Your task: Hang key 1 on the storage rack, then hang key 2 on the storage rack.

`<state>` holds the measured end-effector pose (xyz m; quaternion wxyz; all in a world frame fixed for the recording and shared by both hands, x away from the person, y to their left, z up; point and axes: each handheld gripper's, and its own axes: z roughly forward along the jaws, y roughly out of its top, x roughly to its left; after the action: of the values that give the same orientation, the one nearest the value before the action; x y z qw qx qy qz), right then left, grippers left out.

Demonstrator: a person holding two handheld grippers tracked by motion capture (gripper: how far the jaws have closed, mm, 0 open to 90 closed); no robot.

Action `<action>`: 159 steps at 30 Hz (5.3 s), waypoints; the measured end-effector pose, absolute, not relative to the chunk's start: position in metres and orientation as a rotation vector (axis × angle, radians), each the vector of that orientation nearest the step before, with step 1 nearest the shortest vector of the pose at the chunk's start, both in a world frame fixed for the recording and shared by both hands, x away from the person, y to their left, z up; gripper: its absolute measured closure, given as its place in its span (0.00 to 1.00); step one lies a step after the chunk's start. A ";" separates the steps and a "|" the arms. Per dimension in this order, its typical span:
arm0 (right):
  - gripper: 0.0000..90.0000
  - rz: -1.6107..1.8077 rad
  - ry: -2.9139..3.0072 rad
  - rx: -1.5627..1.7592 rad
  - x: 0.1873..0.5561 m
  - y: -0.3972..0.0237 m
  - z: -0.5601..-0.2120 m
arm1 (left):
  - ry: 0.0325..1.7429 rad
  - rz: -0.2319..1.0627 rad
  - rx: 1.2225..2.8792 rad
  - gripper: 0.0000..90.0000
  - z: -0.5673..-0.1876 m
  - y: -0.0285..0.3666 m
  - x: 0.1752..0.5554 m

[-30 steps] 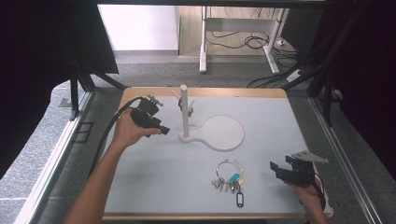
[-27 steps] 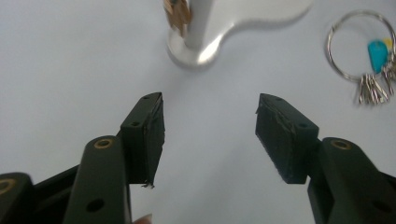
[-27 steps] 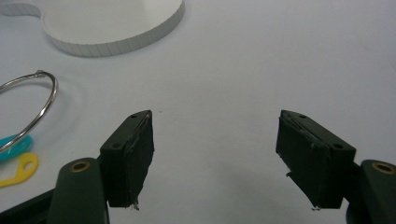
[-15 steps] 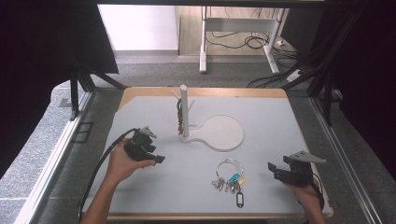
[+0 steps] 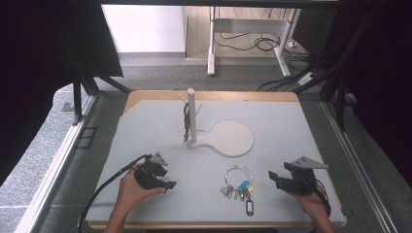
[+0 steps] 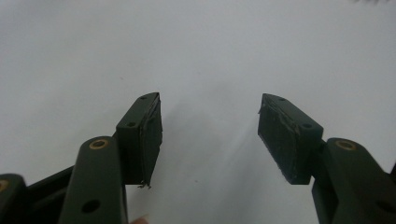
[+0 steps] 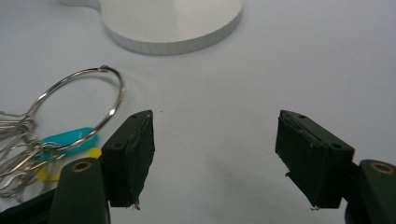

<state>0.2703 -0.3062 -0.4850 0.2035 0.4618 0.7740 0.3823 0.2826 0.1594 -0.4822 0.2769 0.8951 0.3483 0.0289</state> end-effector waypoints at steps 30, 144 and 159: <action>0.56 0.602 2.718 1.201 0.319 -0.199 -0.443 | 0.987 0.045 2.228 0.46 -0.472 0.187 0.260; 0.97 0.491 3.112 1.094 0.393 -0.188 -0.288 | 1.003 0.054 2.263 0.47 -0.486 0.185 0.263; 0.97 0.552 3.075 1.111 0.409 -0.183 -0.277 | 1.008 0.051 2.232 0.47 -0.484 0.191 0.261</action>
<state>0.4092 -0.1829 -0.2769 -0.0871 0.3337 0.9239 0.1659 0.2609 0.1912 -0.4844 0.3393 0.8571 0.3871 0.0196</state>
